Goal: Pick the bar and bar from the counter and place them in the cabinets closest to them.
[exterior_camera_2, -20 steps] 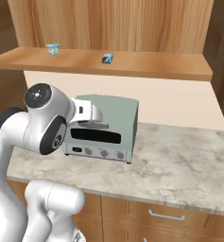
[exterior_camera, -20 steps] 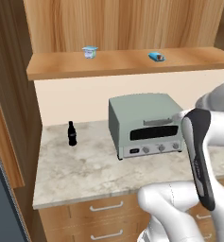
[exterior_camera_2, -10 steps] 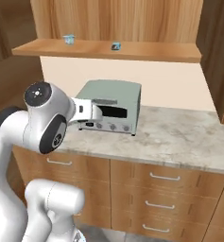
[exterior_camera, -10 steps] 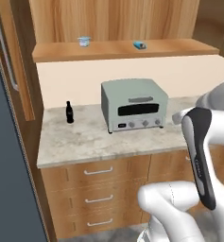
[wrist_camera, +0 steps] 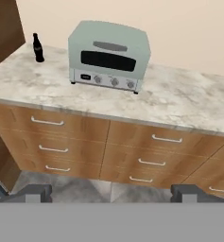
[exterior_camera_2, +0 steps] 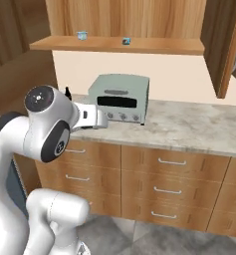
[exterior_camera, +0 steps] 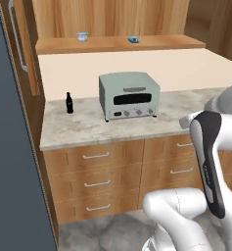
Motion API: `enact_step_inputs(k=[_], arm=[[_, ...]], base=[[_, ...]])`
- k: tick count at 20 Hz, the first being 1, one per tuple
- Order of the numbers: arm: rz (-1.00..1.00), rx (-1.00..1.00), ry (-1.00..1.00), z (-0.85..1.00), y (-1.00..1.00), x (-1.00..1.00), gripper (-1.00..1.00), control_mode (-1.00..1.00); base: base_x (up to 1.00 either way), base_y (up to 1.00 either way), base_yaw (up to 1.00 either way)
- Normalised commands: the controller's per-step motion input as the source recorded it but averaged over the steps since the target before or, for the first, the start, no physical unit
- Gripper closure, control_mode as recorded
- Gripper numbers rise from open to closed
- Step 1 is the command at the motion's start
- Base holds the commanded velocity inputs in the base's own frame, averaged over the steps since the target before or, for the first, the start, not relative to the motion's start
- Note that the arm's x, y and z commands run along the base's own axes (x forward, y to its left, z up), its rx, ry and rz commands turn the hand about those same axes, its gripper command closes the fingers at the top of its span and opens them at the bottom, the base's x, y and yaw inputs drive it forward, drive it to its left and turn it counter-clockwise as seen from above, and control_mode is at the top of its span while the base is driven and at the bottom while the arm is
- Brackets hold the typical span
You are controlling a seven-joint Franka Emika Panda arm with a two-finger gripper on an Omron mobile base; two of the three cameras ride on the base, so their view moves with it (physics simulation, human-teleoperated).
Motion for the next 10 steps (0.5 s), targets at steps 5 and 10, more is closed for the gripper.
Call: enact_step_inputs(k=[5,10], arm=[[0.00,0.00,0.00,0.00,0.00,0.00,-1.00,1.00],[0.00,0.00,0.00,0.00,0.00,0.00,-1.00,1.00]], base=[[0.02,-0.55,0.00],[0.03,-0.68,0.00]])
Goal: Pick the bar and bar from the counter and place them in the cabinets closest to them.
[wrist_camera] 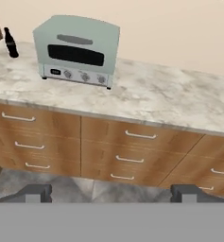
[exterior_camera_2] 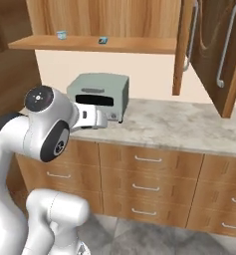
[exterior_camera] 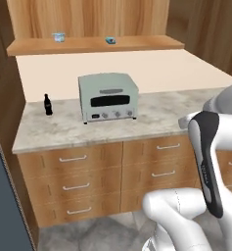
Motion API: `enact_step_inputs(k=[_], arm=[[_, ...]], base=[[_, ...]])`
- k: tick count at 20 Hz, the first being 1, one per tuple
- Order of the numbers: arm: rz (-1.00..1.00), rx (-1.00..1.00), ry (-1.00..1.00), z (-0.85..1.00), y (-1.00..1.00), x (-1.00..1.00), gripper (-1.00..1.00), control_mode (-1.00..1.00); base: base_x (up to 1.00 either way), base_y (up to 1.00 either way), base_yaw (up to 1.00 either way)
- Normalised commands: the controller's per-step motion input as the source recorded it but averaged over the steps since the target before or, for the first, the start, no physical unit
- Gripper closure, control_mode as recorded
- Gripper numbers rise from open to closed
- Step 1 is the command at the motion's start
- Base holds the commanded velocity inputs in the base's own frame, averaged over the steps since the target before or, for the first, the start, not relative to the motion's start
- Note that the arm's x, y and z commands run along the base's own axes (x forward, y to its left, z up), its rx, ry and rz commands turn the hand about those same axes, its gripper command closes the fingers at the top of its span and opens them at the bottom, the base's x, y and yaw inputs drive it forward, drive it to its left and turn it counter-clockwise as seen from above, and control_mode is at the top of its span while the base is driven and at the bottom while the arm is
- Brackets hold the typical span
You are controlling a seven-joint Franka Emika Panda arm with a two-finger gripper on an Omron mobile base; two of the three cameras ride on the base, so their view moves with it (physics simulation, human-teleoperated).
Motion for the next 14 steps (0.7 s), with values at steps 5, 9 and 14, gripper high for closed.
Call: enact_step_inputs(k=[5,9,14], arm=[[0.00,0.00,0.00,0.00,0.00,0.00,-1.00,1.00],[0.00,0.00,0.00,0.00,0.00,0.00,-1.00,1.00],[0.00,0.00,0.00,0.00,0.00,0.00,-1.00,1.00]], base=[[0.00,-0.68,0.00],[0.00,-0.70,0.00],[0.00,-0.77,0.00]])
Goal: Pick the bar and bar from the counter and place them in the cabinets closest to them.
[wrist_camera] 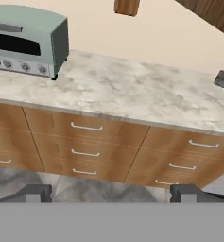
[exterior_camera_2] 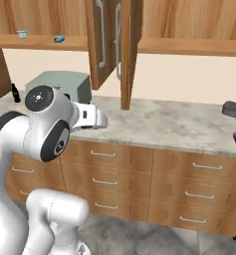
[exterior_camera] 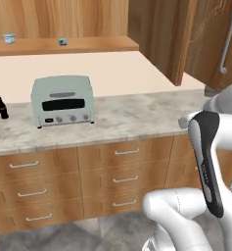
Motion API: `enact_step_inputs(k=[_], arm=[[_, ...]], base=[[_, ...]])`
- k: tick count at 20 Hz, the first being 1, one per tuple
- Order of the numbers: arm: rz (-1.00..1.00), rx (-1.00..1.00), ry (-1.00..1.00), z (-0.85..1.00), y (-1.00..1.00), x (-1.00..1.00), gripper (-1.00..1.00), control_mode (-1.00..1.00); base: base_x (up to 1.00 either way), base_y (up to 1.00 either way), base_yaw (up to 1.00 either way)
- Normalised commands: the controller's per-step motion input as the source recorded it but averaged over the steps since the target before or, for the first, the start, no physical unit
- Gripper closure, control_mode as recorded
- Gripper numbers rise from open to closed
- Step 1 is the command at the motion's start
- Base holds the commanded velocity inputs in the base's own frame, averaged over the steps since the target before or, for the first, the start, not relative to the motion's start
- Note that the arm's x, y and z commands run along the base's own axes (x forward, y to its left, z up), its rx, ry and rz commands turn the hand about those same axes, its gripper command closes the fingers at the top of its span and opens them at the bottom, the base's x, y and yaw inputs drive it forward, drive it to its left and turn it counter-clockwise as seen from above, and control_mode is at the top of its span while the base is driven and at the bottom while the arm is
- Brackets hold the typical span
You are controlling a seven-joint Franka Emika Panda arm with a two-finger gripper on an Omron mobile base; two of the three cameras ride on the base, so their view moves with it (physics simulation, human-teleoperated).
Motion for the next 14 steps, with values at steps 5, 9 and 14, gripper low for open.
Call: enact_step_inputs(k=[5,9,14], arm=[[0.00,0.00,0.00,0.00,0.00,0.00,-1.00,1.00],[0.00,0.00,0.00,0.00,0.00,0.00,-1.00,1.00],[0.00,0.00,0.00,0.00,0.00,0.00,-1.00,1.00]], base=[[0.00,-0.79,0.00],[0.00,-0.79,0.00],[0.00,-0.79,0.00]])
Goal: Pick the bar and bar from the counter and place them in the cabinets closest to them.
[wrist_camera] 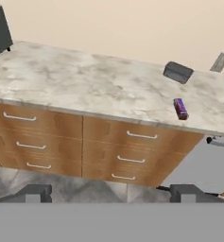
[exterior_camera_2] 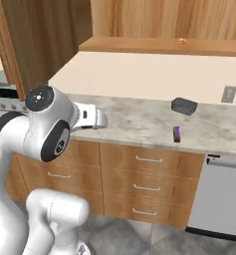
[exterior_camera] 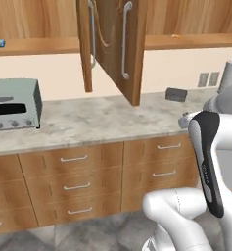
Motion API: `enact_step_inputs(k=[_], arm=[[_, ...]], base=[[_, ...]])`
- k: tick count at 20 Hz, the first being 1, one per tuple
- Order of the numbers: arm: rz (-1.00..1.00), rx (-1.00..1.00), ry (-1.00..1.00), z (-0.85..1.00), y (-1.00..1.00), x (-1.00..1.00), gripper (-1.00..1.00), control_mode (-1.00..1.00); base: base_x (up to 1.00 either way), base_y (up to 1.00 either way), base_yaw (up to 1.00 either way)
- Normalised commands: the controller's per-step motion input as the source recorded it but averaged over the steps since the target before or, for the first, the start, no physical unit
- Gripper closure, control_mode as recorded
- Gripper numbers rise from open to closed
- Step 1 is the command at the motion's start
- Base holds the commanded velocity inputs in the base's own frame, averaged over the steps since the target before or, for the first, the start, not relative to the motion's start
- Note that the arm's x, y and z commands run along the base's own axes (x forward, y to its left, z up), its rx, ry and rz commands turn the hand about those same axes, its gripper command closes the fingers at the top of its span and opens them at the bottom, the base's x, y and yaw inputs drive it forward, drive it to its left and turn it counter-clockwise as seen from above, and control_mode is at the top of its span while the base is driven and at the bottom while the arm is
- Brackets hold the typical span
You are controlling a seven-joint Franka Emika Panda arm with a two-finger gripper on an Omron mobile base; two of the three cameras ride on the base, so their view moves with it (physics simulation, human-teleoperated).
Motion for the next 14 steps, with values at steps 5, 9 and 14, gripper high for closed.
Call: enact_step_inputs(k=[5,9,14], arm=[[0.00,0.00,0.00,0.00,0.00,0.00,-1.00,1.00],[0.00,0.00,0.00,0.00,0.00,0.00,-1.00,1.00],[0.00,0.00,0.00,0.00,0.00,0.00,-1.00,1.00]], base=[[0.00,-0.77,0.00],[0.05,-0.74,0.00],[0.06,-0.70,0.00]])
